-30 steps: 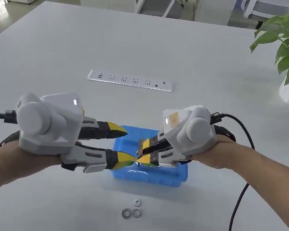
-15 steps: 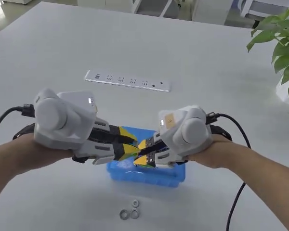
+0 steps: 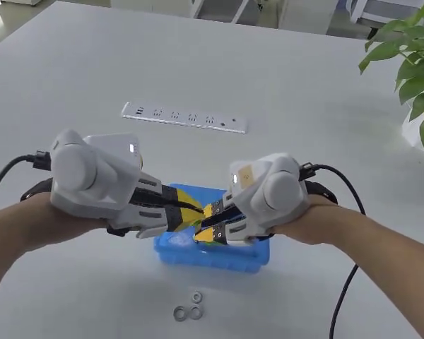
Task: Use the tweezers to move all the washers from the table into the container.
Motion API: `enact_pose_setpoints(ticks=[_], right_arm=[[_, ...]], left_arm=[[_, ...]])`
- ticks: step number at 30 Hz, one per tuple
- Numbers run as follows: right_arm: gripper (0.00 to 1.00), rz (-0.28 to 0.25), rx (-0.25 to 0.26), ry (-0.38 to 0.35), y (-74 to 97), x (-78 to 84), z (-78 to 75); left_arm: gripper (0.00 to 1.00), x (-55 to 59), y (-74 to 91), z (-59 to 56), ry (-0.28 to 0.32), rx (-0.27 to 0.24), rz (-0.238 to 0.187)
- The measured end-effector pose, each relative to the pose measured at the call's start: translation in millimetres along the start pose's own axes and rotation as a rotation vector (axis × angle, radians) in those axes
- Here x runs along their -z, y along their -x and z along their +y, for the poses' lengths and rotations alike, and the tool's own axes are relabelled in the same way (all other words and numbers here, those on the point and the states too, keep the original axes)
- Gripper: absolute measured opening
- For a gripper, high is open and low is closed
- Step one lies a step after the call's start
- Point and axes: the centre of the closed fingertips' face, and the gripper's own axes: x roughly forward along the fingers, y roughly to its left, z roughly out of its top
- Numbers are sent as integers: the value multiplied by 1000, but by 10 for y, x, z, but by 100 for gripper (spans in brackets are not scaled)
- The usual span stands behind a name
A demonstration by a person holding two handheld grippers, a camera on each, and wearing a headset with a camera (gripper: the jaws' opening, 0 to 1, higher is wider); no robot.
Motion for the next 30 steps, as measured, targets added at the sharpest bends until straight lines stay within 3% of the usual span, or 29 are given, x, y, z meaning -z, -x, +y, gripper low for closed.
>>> enact_pose_setpoints(ticks=[12, 30], right_arm=[[14, -7, 34, -37, 71, 15, -9], [29, -27, 143, -182, 427, -3, 3]], left_arm=[[5, -10, -27, 12, -12, 6, 11], [5, -121, -15, -45, -58, 19, 31]])
